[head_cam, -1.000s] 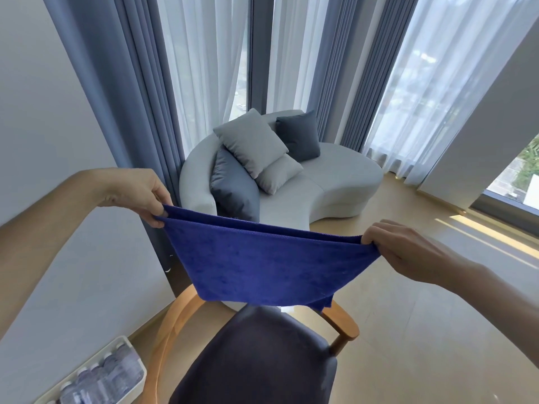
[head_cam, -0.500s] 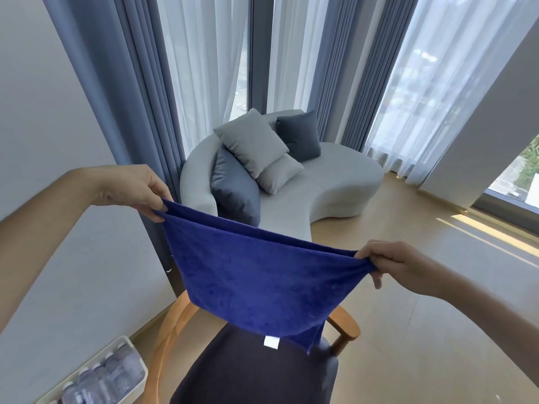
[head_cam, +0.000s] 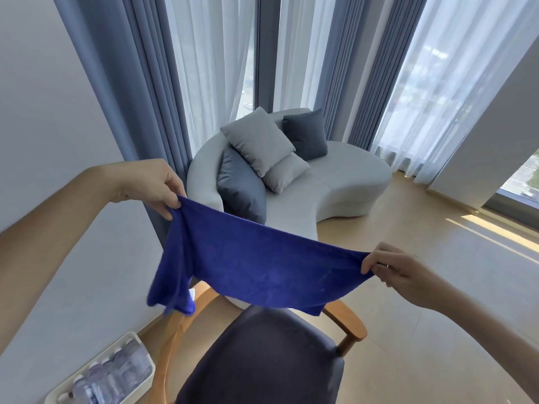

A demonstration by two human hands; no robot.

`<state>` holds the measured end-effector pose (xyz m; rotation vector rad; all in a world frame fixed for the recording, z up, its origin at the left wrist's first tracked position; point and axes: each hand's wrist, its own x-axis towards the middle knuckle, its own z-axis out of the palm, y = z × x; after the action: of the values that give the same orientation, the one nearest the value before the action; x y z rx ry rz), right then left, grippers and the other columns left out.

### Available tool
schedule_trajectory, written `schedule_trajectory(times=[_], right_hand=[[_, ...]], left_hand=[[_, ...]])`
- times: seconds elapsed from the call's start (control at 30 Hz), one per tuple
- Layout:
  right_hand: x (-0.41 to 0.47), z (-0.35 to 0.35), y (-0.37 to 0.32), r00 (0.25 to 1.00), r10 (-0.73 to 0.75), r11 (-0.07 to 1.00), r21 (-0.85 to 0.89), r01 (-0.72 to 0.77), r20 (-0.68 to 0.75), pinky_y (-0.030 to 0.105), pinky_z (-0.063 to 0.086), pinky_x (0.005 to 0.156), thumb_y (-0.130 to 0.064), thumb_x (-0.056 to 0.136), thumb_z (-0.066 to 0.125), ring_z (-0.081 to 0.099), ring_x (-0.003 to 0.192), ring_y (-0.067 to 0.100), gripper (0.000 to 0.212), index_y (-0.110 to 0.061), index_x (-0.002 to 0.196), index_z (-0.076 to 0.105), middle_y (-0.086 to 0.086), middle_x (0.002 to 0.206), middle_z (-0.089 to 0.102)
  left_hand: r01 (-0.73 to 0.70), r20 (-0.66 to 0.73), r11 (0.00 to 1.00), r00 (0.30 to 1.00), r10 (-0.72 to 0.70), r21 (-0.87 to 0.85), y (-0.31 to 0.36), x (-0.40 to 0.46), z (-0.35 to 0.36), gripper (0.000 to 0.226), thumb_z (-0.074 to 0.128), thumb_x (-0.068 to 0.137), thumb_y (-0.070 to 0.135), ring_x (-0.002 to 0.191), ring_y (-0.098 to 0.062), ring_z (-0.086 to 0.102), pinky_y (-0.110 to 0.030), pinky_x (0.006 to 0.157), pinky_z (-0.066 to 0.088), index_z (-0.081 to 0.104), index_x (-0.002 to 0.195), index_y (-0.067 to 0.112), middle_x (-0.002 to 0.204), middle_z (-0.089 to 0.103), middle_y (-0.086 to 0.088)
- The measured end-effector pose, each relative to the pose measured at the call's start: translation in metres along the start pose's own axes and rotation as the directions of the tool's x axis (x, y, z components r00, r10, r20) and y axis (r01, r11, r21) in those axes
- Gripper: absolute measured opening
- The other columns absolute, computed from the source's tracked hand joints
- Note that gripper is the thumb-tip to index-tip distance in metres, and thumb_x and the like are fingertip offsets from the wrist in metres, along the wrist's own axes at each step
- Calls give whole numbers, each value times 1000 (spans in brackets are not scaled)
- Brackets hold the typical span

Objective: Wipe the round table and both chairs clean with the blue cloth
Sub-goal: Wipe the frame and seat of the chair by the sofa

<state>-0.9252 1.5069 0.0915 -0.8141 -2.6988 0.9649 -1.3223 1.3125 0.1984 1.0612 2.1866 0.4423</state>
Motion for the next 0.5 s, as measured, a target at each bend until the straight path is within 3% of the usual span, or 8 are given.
schedule_trajectory(times=[0.17, 0.33, 0.5], right_hand=[[5, 36, -7, 994, 71, 997, 38, -69, -80, 9, 41, 69, 6, 92, 50, 55, 82, 8, 38, -25, 82, 70, -4, 91, 58], [19, 99, -28, 993, 78, 993, 94, -70, -85, 5, 35, 73, -1, 89, 55, 52, 77, -2, 28, -20, 102, 71, -5, 94, 56], [30, 152, -60, 996, 39, 985, 170, -25, -77, 7, 37, 76, -20, 91, 54, 51, 81, -7, 26, -27, 113, 66, -21, 95, 50]], left_hand=[[17, -99, 1000, 995, -18, -7, 11, -2, -6, 22, 56, 84, -7, 72, -19, 74, -25, 76, 56, 74, 80, 5, 74, 75, -7], [14, -216, 998, 976, -25, -56, 22, -7, -6, 24, 54, 81, -9, 64, -18, 73, -18, 59, 58, 73, 76, 4, 65, 73, -3], [-30, -371, 989, 928, -27, -148, 34, -8, 5, 17, 56, 80, -5, 57, -19, 71, -22, 57, 58, 70, 73, 3, 68, 71, -9]])
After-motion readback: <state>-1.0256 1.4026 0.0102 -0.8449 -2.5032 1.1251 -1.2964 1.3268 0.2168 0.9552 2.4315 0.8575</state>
